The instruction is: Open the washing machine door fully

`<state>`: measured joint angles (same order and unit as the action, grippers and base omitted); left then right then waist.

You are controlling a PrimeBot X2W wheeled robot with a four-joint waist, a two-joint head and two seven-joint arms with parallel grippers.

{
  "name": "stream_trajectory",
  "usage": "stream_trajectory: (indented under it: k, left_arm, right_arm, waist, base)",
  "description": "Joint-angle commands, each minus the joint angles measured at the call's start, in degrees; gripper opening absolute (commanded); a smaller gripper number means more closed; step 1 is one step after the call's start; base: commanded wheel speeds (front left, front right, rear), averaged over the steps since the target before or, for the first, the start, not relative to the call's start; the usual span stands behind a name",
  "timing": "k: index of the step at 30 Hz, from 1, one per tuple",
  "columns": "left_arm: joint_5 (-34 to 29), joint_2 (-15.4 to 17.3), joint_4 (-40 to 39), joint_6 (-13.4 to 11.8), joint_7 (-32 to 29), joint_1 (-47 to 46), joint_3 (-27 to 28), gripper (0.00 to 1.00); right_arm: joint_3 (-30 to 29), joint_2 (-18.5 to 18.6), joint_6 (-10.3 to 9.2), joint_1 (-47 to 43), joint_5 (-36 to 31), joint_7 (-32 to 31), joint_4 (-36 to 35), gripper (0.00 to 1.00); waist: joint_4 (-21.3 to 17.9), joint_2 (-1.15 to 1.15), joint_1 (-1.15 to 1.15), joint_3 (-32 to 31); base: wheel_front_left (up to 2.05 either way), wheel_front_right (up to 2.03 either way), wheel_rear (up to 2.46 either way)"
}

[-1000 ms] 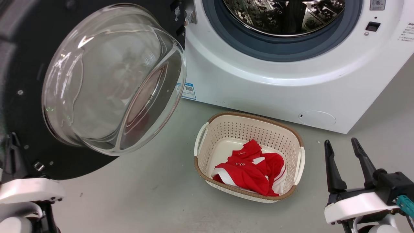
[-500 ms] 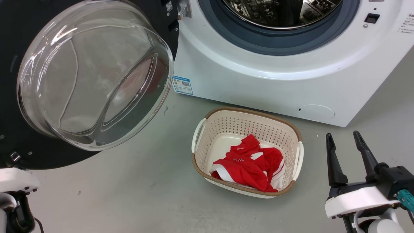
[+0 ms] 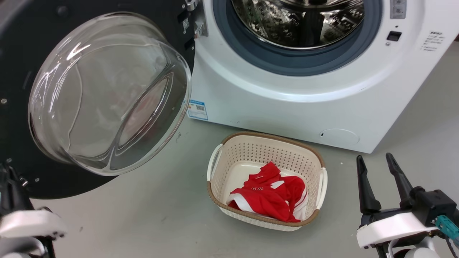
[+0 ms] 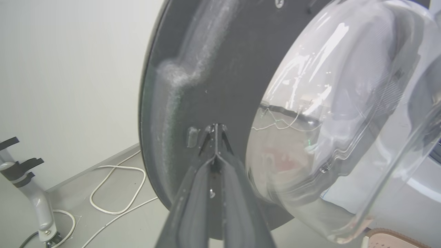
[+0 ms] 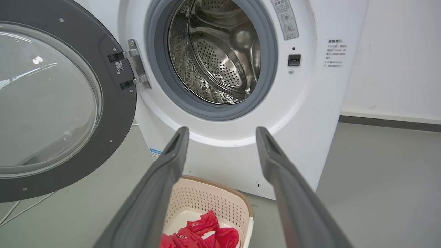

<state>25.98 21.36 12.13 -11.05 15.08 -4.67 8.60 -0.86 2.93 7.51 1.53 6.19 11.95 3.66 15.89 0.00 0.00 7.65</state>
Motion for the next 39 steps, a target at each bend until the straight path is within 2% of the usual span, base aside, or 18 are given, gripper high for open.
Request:
stream_trajectory:
  k: [1,7,13,22,27,28,30,31,32,39]
  left_arm:
    - [-0.7,-0.6,-1.0,0.0,0.1,1.1,-0.3,0.00]
    - [-3.9,-5.6,-5.8,0.5,0.1,6.8,-4.7,0.00]
    - [-6.3,-8.8,-6.4,3.5,0.1,5.7,-11.3,0.00]
    - [-9.2,-11.1,-3.7,6.8,0.1,-1.2,-17.2,0.00]
    - [-11.3,-11.6,-2.0,7.0,0.1,-3.9,-18.6,0.00]
    - [-11.7,-11.8,-1.8,6.9,0.1,-4.1,-18.6,0.09]
    - [-12.3,-11.9,-1.6,6.8,0.1,-4.4,-18.6,0.49]
    - [-12.6,-12.0,-1.7,6.7,0.1,-4.5,-18.6,0.82]
    - [-12.9,-12.0,-1.6,6.6,0.1,-4.5,-18.6,1.00]
    - [-14.3,-12.2,-1.7,6.3,0.1,-3.5,-18.1,1.00]
  right_arm:
    - [0.1,-0.1,-0.04,-0.5,0.3,0.4,0.2,1.00]
    - [0.6,-0.1,-0.04,-1.7,0.5,0.7,0.8,1.00]
    - [0.6,-0.1,-0.04,-1.7,-0.1,0.6,0.6,1.00]
    - [0.4,-0.1,-0.04,-1.2,-0.4,0.5,0.1,1.00]
    - [0.4,-0.1,-0.04,-0.9,0.1,0.8,0.1,1.00]
    - [0.4,-0.1,-0.04,-0.8,0.2,0.8,0.2,1.00]
    - [0.4,-0.1,-0.04,-0.6,0.2,1.0,0.3,1.00]
    - [0.4,-0.1,-0.04,-0.4,0.2,1.0,0.4,1.00]
    - [0.4,-0.1,-0.04,-0.4,0.3,1.1,0.5,1.00]
    - [0.6,-0.1,-0.04,0.0,0.8,1.5,1.1,1.00]
  waist:
    - [-0.8,0.00,0.00,-0.9]
    - [-3.0,0.00,0.00,-2.8]
    - [-6.0,0.00,0.00,-3.4]
    - [-11.5,0.00,0.00,-3.4]
    - [-13.6,0.00,0.00,-3.1]
    - [-13.8,0.00,0.00,-3.0]
    - [-14.2,0.00,0.00,-2.9]
    - [-14.3,0.00,0.00,-2.8]
    - [-14.4,0.00,0.00,-2.8]
    - [-14.5,0.00,0.00,-2.9]
  base:
    - [0.00,0.00,0.00]
    - [0.00,0.00,0.00]
    - [0.00,0.00,0.00]
    - [0.00,0.00,0.00]
    - [0.00,0.00,0.00]
    - [0.00,0.00,0.00]
    - [0.00,0.00,0.00]
    - [0.00,0.00,0.00]
    - [0.00,0.00,0.00]
    - [0.00,0.00,0.00]
